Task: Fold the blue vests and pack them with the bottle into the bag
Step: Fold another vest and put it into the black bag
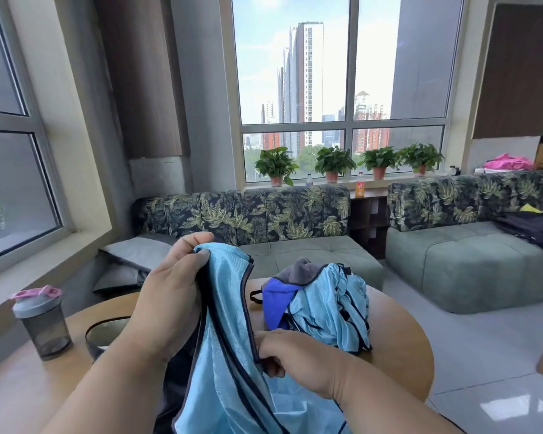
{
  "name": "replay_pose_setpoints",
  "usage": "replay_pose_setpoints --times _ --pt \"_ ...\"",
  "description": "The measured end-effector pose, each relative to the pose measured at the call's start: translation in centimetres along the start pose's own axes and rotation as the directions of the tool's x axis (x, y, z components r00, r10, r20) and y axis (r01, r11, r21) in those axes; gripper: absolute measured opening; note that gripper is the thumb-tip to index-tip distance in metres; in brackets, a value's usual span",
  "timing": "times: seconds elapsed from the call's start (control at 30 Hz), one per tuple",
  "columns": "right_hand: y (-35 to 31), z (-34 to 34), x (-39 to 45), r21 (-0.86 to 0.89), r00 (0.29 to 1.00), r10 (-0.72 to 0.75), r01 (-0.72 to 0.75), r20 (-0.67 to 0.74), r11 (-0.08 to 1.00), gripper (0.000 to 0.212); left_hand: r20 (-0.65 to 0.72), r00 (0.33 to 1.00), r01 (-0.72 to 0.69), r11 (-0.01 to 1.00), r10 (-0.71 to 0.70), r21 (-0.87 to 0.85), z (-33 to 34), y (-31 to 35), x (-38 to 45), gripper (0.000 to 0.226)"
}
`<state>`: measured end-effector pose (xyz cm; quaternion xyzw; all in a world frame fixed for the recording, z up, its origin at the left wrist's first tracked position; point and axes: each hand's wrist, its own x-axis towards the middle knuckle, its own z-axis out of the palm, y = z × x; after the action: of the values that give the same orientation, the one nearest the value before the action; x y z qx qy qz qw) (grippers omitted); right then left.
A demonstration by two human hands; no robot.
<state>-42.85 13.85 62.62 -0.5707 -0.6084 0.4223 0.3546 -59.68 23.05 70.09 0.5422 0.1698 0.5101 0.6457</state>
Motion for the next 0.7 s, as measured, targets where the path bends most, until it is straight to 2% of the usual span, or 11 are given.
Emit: replay_pose_setpoints --times 0.1,0.2,0.33,0.5,0.6,0.7 --pt "0.0 0.1 0.4 0.180 0.999 0.025 -0.032 0.040 0.983 0.022 -0.026 1.000 -0.011 1.000 0.010 -0.025 -0.1 0.6 0.4 0.030" --pt "0.3 0.4 0.7 0.404 0.994 -0.041 -0.001 0.097 0.915 0.027 -0.028 1.000 -0.008 0.999 0.007 -0.045 -0.2 0.6 0.4 0.030" --pt "0.6 0.7 0.6 0.434 0.994 -0.070 0.025 0.087 0.901 0.025 -0.037 0.999 -0.004 0.999 0.002 -0.047 -0.4 0.5 0.1 0.030" --pt "0.0 -0.2 0.2 0.166 0.997 -0.076 0.069 0.034 0.984 0.037 -0.060 0.998 -0.029 0.996 0.023 -0.088 -0.7 1.6 0.3 0.029" --pt "-0.4 -0.6 -0.2 0.083 0.994 -0.106 0.108 -0.017 0.991 0.049 -0.071 0.996 -0.056 0.992 0.049 -0.110 -0.4 2.4 0.2 0.030" --pt "-1.1 -0.6 -0.8 -0.005 0.967 -0.224 0.225 -0.121 0.974 0.029 -0.077 0.995 -0.073 0.990 0.064 -0.124 0.0 2.8 -0.1 0.030"
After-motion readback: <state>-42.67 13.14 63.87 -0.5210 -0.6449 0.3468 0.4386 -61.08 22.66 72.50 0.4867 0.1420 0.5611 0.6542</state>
